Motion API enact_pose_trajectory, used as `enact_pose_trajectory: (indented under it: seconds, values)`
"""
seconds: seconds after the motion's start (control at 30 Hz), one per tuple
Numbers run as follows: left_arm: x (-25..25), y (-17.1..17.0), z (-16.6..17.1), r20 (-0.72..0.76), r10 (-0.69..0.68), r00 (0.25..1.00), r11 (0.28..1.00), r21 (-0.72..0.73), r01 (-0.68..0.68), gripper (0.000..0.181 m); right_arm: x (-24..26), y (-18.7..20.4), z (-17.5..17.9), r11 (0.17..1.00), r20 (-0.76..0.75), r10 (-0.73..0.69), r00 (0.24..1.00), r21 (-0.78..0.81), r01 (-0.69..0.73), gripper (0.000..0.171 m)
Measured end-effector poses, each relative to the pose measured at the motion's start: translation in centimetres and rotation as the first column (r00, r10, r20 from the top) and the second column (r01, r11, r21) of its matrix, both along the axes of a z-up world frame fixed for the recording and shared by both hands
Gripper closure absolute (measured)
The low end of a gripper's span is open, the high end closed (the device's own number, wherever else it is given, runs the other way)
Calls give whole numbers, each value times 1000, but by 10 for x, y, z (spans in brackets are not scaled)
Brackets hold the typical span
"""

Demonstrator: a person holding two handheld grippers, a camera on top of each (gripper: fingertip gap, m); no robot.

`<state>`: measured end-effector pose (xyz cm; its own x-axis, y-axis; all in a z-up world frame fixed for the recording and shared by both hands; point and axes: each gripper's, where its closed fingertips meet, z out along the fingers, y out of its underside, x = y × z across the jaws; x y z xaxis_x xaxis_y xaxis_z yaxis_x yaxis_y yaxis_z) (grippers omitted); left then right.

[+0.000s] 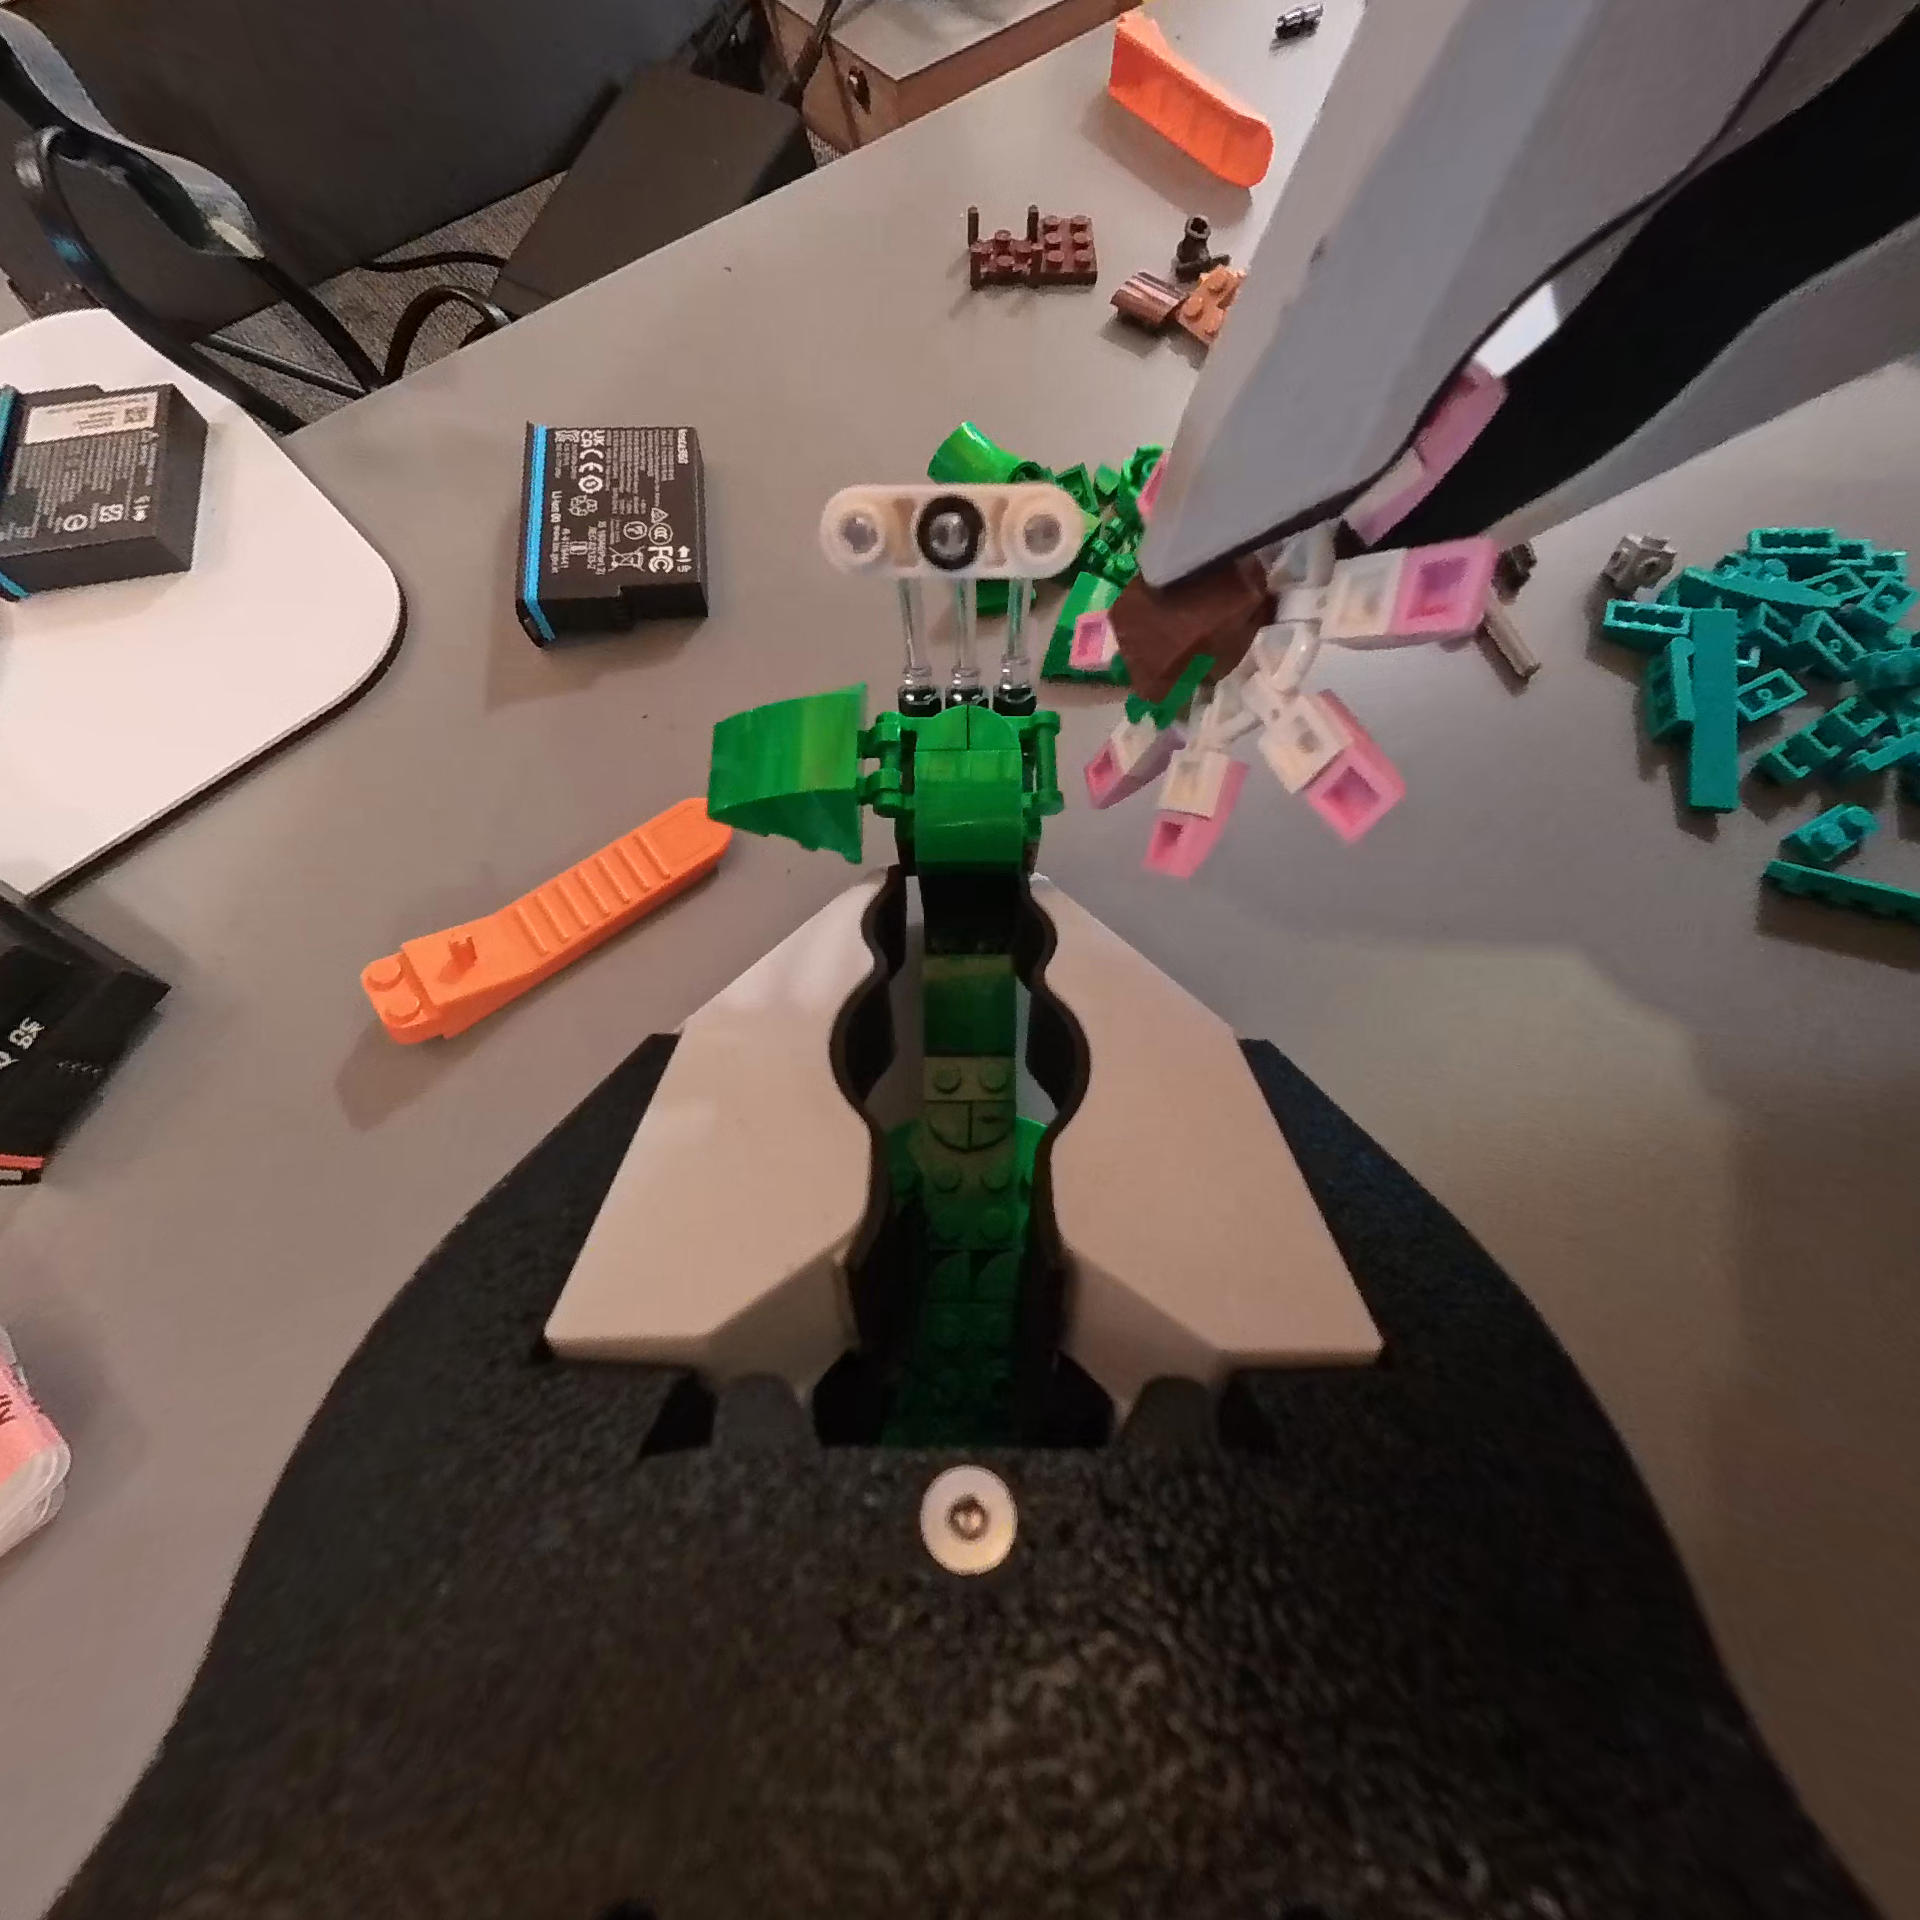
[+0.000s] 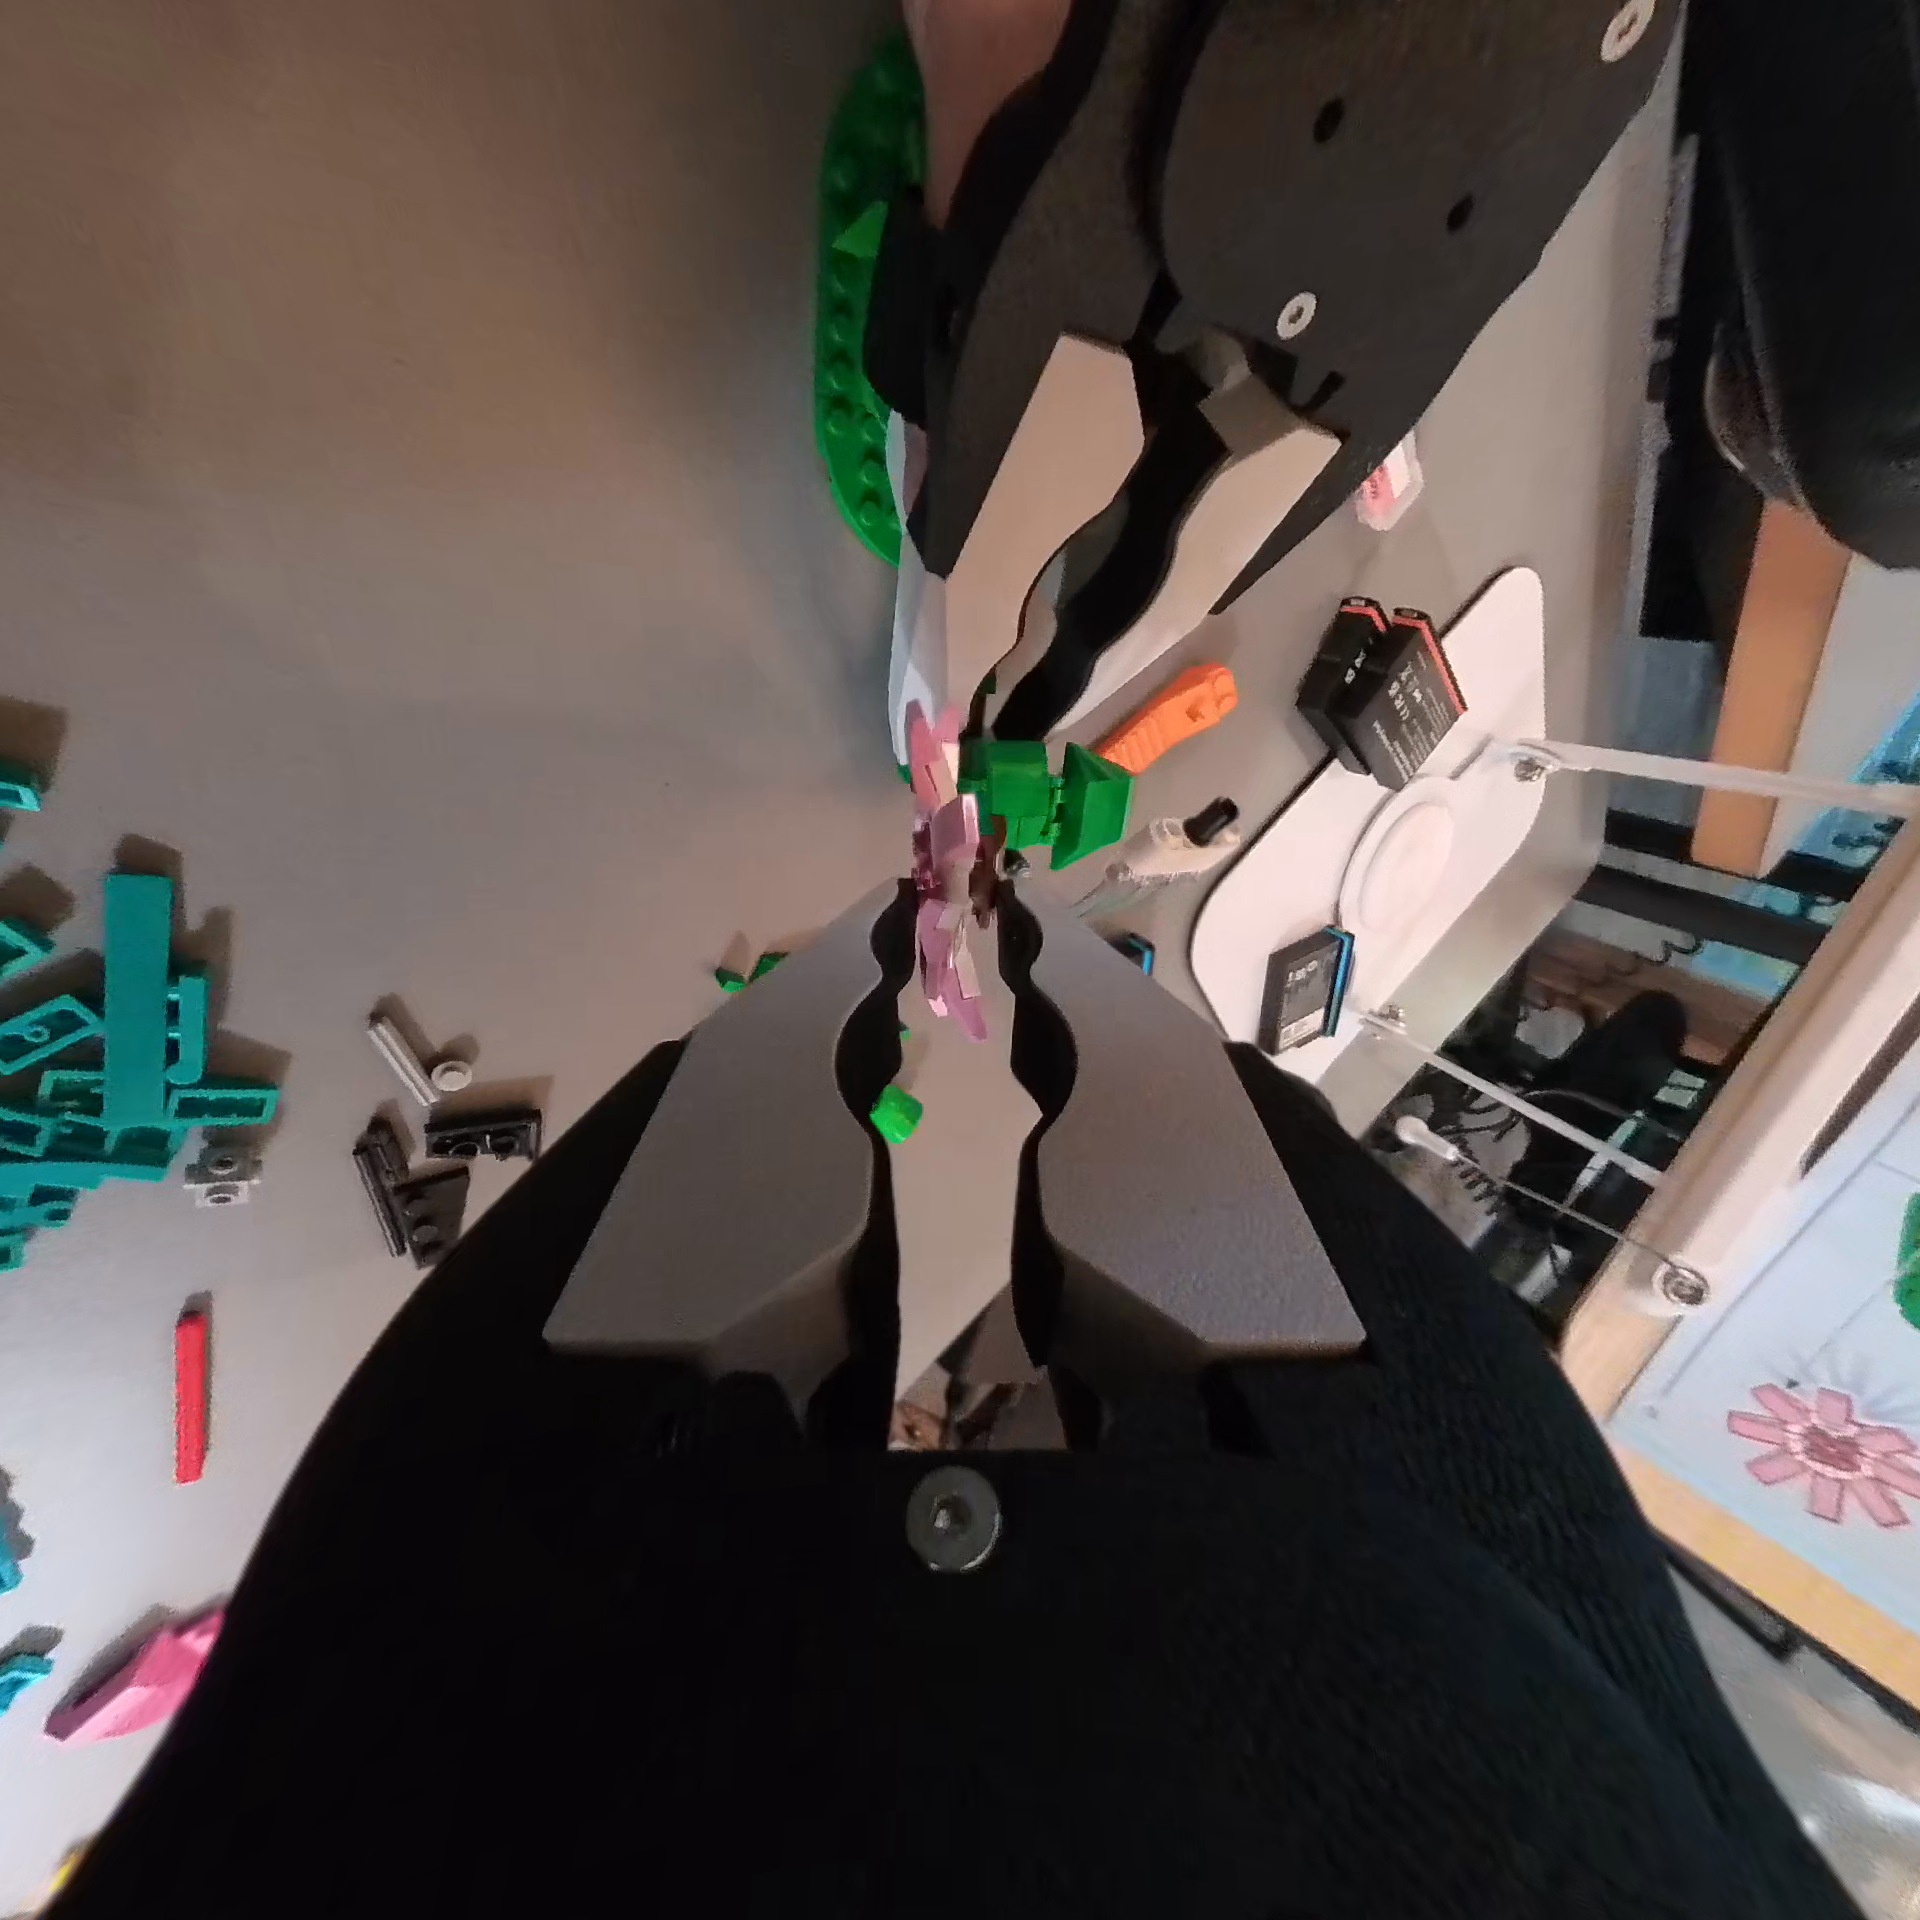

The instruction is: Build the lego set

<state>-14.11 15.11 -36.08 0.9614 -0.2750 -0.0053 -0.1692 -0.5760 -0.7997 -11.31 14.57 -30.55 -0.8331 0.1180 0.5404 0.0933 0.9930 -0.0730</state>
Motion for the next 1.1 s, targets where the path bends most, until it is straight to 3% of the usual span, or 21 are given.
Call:
enact_pose_trajectory:
  seconds: [0.37, 1.1]
  values:
    - [2, 1, 0, 15, -3, 1000, 1000, 2, 3, 165, -5, 4, -10, 999, 16, -38, 999, -32, 38, 158]
    - [1, 1, -2, 19, 11, 1000, 1000, -17, -10, 165, -10, 7, -13, 985, 141, -168, 976, 62, 161, 157]
